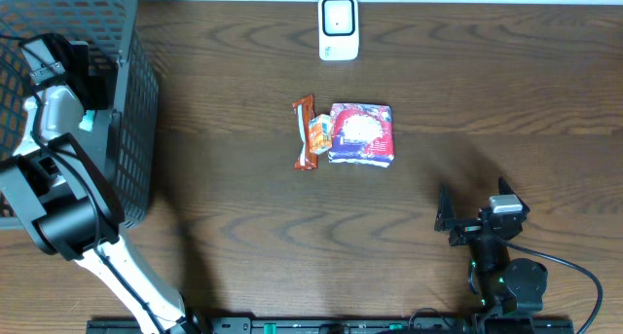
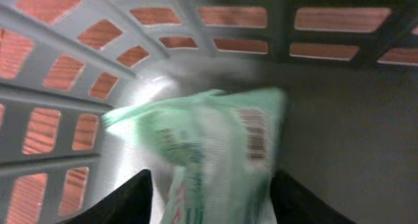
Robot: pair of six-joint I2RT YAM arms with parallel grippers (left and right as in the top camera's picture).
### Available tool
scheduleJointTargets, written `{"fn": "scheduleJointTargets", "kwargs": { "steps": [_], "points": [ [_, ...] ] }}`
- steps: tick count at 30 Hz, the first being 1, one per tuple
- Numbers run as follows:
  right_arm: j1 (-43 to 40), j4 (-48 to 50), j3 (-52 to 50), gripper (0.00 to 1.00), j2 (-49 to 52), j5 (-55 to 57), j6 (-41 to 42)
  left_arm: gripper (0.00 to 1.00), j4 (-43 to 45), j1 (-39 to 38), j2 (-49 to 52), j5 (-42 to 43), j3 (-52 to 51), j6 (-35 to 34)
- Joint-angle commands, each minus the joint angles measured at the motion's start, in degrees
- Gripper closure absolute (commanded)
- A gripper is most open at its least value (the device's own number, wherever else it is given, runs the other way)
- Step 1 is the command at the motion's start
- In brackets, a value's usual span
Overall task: Scan the item barcode
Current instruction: 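Grasp the green wipes pack with the left gripper and lift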
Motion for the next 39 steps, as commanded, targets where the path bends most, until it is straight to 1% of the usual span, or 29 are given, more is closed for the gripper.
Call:
{"fn": "scheduleJointTargets", "kwargs": {
  "steps": [1,2,3,5,6,7,10,12,15,21,24,25,27,30,33,36,39],
  "points": [
    [-0.4,-0.1,-0.2,0.01,-0.3,0.1,-0.4,0.46,-1.0,0.2,2.7,0.3,-2.1,0.3],
    [-0.4,-0.1,-0.2,0.01,-0.3,0.1,-0.4,0.51,-1.7,0.2,2.9,0.3,-2.4,0.3],
    [-0.4,-0.1,-0.2,0.01,-0.3,0.1,-0.4,0.59,-2.8,0.2,3.1,0.3,-2.6,0.3],
    [-0.4,-0.1,-0.2,0.01,-0.3,0.1,-0.4,0.78,-4.6,0.2,3.4,0.2,-2.6,0.3],
    [-0.4,-0.1,-0.2,0.01,-0.3,0.1,-0.4,0.91,-5.3,0.2,3.4,0.2,-2.6,0.3],
    [-0.4,-0.1,-0.2,0.01,-0.3,0.1,-0.4,0.92,-6.0,0.2,3.3,0.2,-2.6,0.3],
    [-0.4,-0.1,-0.2,0.01,-0.3,0.1,-0.4,0.93,-8.3,0.2,2.4,0.2,-2.6,-0.1],
    [-0.4,-0.1,-0.2,0.01,-0.3,0.1,-0.4,0.92,-8.8,0.2,0.9,0.2,-2.6,-2.2],
    [-0.4,-0.1,-0.2,0.01,-0.3,0.1,-0.4,0.92,-8.5,0.2,-3.7,0.2,-2.5,-9.5],
    [-0.4,-0.1,-0.2,0.01,-0.3,0.1,-0.4,0.93,-7.3,0.2,-19.7,0.3,-2.3,-23.9],
    [-0.4,-0.1,-0.2,0.01,-0.3,0.1,-0.4,0.93,-7.3,0.2,-28.5,0.6,-2.3,-33.5],
    [-0.4,-0.1,-0.2,0.01,-0.3,0.1,-0.4,0.93,-7.8,0.2,-33.0,1.2,-2.3,-38.6],
    [-0.4,-0.1,-0.2,0.01,-0.3,0.1,-0.4,0.93,-7.7,0.1,-38.3,4.1,-2.3,-43.8],
    [-0.4,-0.1,-0.2,0.01,-0.3,0.1,-0.4,0.93,-7.4,-0.5,-45.0,11.2,-2.3,-50.2],
    [-0.4,-0.1,-0.2,0.01,-0.3,0.1,-0.4,0.93,-7.3,-4.2,-50.7,17.0,-2.3,-53.8],
    [-0.4,-0.1,-0.2,0.01,-0.3,0.1,-0.4,0.93,-7.3,-10.6,-53.2,17.6,-2.3,-53.7],
    [-0.4,-0.1,-0.2,0.01,-0.3,0.1,-0.4,0.93,-8.6,-19.4,-53.4,17.6,-2.4,-52.3]
  ]
}}
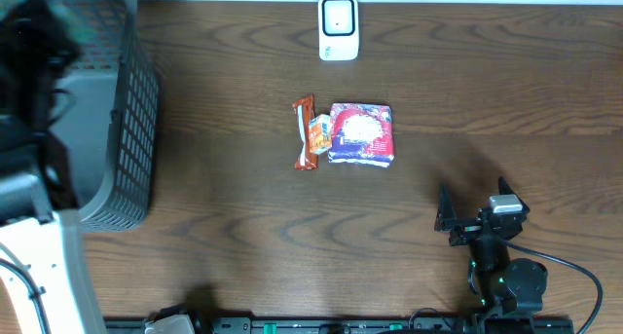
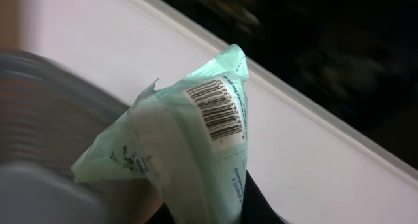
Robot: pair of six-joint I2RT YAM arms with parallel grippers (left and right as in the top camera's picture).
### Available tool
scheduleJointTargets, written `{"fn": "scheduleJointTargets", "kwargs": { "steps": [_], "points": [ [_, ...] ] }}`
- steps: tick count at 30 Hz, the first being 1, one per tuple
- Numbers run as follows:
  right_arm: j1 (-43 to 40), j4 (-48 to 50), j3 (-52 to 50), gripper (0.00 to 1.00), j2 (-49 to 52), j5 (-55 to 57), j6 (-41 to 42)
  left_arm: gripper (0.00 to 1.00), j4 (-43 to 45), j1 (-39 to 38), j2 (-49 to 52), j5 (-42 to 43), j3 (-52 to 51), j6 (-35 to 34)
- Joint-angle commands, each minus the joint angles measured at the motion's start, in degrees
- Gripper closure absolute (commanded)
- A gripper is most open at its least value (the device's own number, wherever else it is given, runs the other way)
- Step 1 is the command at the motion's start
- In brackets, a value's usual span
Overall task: Scan the item barcode
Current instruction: 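Grasp the green wipes pack with the left gripper and lift, then carry the green wipes past the scanner and set them beside the snack bar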
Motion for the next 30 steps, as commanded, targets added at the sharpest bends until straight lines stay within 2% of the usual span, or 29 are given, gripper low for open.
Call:
{"fn": "scheduleJointTargets", "kwargs": {
  "steps": [1,7,10,13,16,26,30],
  "points": [
    [-0.4,-0.1,-0.2,0.01,-0.3,0.1,-0.4,0.93,-1.5,-10.1,0.5,3.4,0.3,0.3],
    [-0.4,-0.1,-0.2,0.01,-0.3,0.1,-0.4,0.93,-5.0,-23.8,5.3,3.4,0.3,12.4],
    [-0.4,-0.1,-0.2,0.01,-0.3,0.1,-0.4,0.92,-5.5,-28.2,7.7,3.2,0.3,15.2],
    [-0.4,-0.1,-0.2,0.01,-0.3,0.1,-0.4,0.93,-6.2,-31.1,9.8,-0.7,0.3,15.4],
    [-0.4,-0.1,-0.2,0.01,-0.3,0.1,-0.4,0.93,-9.2,-32.5,12.0,-4.0,0.3,15.5],
    [-0.4,-0.1,-0.2,0.01,-0.3,0.1,-0.4,0.92,-14.8,-32.9,21.1,-4.3,0.3,15.8],
    [-0.4,-0.1,-0.2,0.01,-0.3,0.1,-0.4,0.92,-17.0,-32.9,24.5,-6.2,0.3,19.6]
  ]
}}
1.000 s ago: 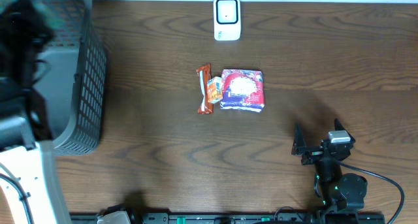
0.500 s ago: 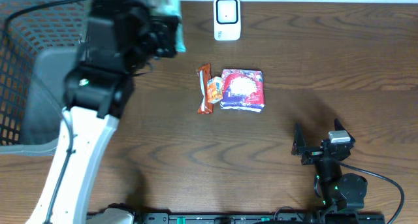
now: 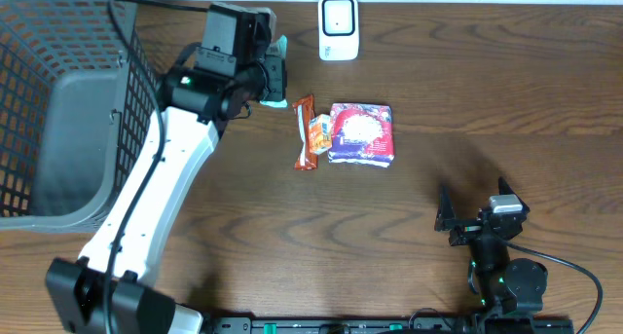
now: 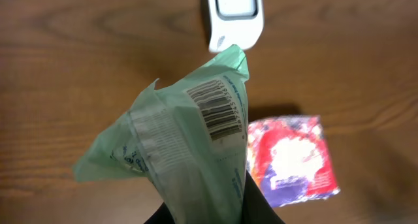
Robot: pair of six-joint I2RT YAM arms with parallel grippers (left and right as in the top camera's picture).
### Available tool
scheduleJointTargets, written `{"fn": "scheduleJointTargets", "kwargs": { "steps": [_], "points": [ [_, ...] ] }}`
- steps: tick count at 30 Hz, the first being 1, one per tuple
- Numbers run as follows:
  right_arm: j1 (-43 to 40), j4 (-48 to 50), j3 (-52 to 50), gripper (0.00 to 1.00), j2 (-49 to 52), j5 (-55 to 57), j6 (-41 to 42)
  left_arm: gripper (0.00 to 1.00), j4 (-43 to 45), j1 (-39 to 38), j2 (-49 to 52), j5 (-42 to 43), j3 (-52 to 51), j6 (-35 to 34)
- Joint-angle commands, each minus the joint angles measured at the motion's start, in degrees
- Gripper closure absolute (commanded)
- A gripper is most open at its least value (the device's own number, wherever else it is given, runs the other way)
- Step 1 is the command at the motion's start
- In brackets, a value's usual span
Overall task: Scan the item barcode
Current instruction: 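Carry the green wipes past the scanner and set them beside the snack bar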
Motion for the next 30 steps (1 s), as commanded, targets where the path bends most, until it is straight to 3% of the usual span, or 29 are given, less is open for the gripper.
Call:
{"fn": "scheduleJointTargets", "kwargs": {
  "steps": [1,6,15,19,24,26,27,28,30],
  "points": [
    [-0.4,-0.1,-0.2,0.01,-0.3,0.1,-0.4,0.92,-1.9,-0.1,2.9,-3.8,0.3,3.9],
    [-0.4,-0.1,-0.2,0.01,-0.3,0.1,-0.4,0.93,-3.7,-0.1,7.5,-9.0,0.3,3.9],
    [-0.4,-0.1,-0.2,0.01,-0.3,0.1,-0.4,0.92,-9.5,-1.1,15.8,-8.4,0.3,3.3],
    [-0.4,-0.1,-0.2,0.01,-0.3,0.1,-0.4,0.88,-10.0,-2.3,19.1,-3.7,0.3,3.2],
    [-0.4,-0.1,-0.2,0.01,-0.3,0.1,-0.4,0.88,-9.9,-3.3,22.8,-3.8,0.3,3.2],
    [-0.4,-0.1,-0.2,0.01,-0.3,0.1,-0.4,0.77,-9.9,-3.3,23.8,-3.8,0.3,3.2],
    [-0.4,-0.1,-0.2,0.01,-0.3,0.1,-0.4,0.53,-9.9,-3.3,24.2,-3.8,0.3,3.2],
    [-0.4,-0.1,-0.2,0.01,-0.3,0.1,-0.4,0.4,-9.9,-3.3,24.2,-3.8,0.3,3.2],
    [-0.4,-0.1,-0.2,0.01,-0.3,0.1,-0.4,0.33,-9.9,-3.3,24.2,-3.8,0.4,3.3]
  ]
}}
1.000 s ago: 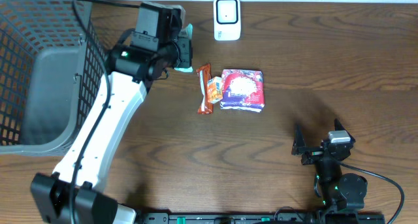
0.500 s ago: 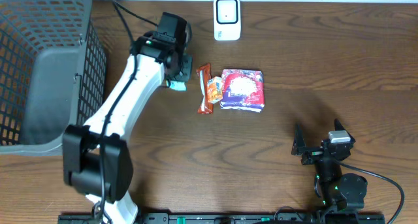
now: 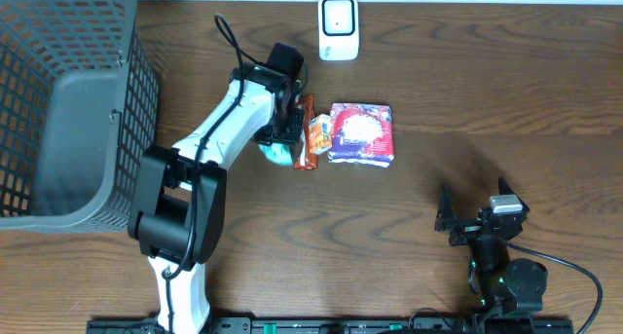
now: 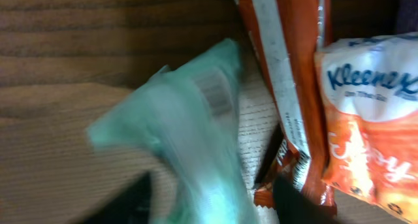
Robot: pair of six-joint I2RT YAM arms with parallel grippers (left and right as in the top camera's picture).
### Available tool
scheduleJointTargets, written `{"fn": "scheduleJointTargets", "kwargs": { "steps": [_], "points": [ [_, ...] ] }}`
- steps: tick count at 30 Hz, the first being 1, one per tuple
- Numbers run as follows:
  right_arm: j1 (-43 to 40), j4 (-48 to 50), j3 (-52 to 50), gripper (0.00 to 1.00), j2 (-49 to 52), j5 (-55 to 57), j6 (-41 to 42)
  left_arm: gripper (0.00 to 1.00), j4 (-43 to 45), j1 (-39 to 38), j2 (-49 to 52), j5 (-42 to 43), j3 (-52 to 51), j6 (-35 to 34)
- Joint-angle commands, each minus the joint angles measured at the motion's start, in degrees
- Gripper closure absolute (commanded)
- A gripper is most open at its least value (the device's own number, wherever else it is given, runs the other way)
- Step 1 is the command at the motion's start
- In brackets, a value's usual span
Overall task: Scan the item barcode
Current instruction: 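Carry the green wipes past the scanner and set them beside the snack bar, then move the right gripper from rest toward the pink floral pack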
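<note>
The pale green packet [image 3: 277, 154] lies low on the table just left of the orange snack bar [image 3: 304, 139]. It shows as a blur in the left wrist view [image 4: 189, 139], its barcode smeared. My left gripper [image 3: 279, 142] stands over it, open [image 4: 212, 188], with a gap between the fingers and the packet. The white scanner [image 3: 339, 27] stands at the table's far edge, up and to the right of the packet. My right gripper [image 3: 469, 217] rests open near the front right, away from all of it.
The orange snack bar [image 4: 287, 87] and a small orange Kleenex pack [image 4: 366, 119] lie right beside the packet. A red and purple pack [image 3: 362, 134] lies just past them. A grey mesh basket [image 3: 136, 129] fills the left side.
The left gripper was holding the green packet near the scanner, barcode up. It is now lower, beside the snack bar, and its fingers have opened off the packet. The right arm stayed still.
The left gripper was down in the basket with the green packet between its fingers. Then it held the packet above the basket. Then it held it by the scanner. Now the packet is down beside the snack bar and the fingers are apart.
</note>
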Motion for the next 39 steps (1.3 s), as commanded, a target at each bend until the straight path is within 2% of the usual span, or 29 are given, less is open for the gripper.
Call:
{"fn": "scheduleJointTargets", "kwargs": {
  "steps": [1,2,9,10,13,19,25,30,39],
  "points": [
    [-0.4,-0.1,-0.2,0.01,-0.3,0.1,-0.4,0.29,-0.2,0.2,-0.3,0.3,0.6,0.5],
    [-0.4,-0.1,-0.2,0.01,-0.3,0.1,-0.4,0.27,-0.5,0.3,-0.8,0.2,1.5,0.7],
    [-0.4,-0.1,-0.2,0.01,-0.3,0.1,-0.4,0.26,-1.2,0.8,-9.2,0.3,5.5,0.7],
    [-0.4,-0.1,-0.2,0.01,-0.3,0.1,-0.4,0.16,-1.2,1.0,-11.5,0.3,5.7,0.7],
    [-0.4,-0.1,-0.2,0.01,-0.3,0.1,-0.4,0.02,-1.3,2.1,-18.6,0.3,5.8,0.7],
    [-0.4,-0.1,-0.2,0.01,-0.3,0.1,-0.4,0.02,-7.2,3.2,-30.8,0.3,5.8,0.7],
    [-0.4,-0.1,-0.2,0.01,-0.3,0.1,-0.4,0.02,-18.5,3.1,-38.0,0.3,5.8,0.7],
    [-0.4,-0.1,-0.2,0.01,-0.3,0.1,-0.4,0.02,-24.3,3.2,-39.6,0.3,5.8,0.7],
    [-0.4,1.0,-0.2,0.01,-0.3,0.0,-0.4,0.02,-24.9,3.2,-39.5,0.3,5.8,0.7]
  ]
}}
